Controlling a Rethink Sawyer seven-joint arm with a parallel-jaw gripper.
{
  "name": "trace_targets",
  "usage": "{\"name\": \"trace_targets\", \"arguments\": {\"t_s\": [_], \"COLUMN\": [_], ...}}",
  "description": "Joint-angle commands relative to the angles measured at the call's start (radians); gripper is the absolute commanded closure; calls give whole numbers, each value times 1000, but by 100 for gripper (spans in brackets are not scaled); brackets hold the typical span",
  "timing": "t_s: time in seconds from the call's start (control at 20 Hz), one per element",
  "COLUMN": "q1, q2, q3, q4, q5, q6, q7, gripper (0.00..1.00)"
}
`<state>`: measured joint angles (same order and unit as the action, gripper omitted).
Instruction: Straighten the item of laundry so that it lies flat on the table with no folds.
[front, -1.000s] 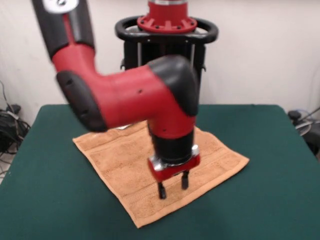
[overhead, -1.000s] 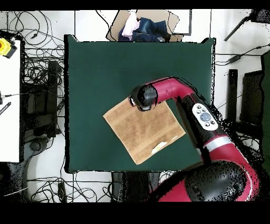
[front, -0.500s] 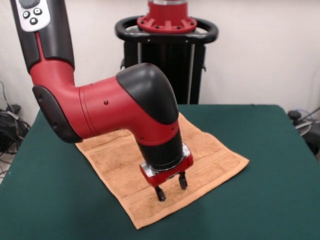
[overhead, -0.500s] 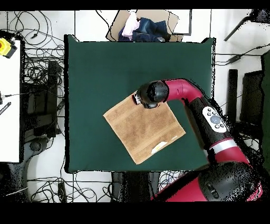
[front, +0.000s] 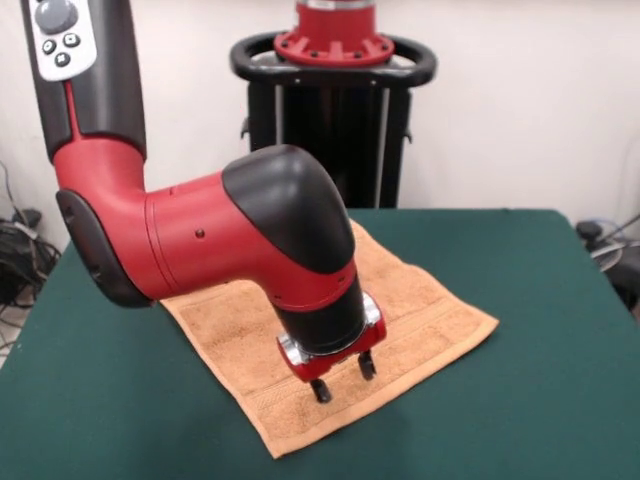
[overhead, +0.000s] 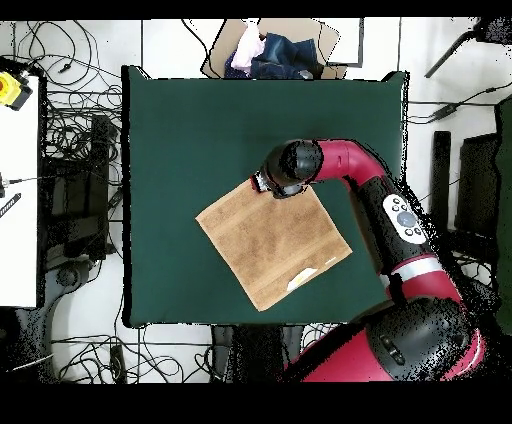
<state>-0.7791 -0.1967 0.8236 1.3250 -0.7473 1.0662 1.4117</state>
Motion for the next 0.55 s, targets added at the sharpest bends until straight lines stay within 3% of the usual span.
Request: {"name": "trace_targets", "arguments": {"t_s": [0.05,0.45,0.55], "q1": [41,80,82], "q2": [239,171,109], "q3": [-123,-155,-163], "q4": [-126,-80,-31], "q5": [-204,-229,-212], "q6": [-356,-358,-352], "q7": [-85,10,64], "gripper": [0,0,0]}}
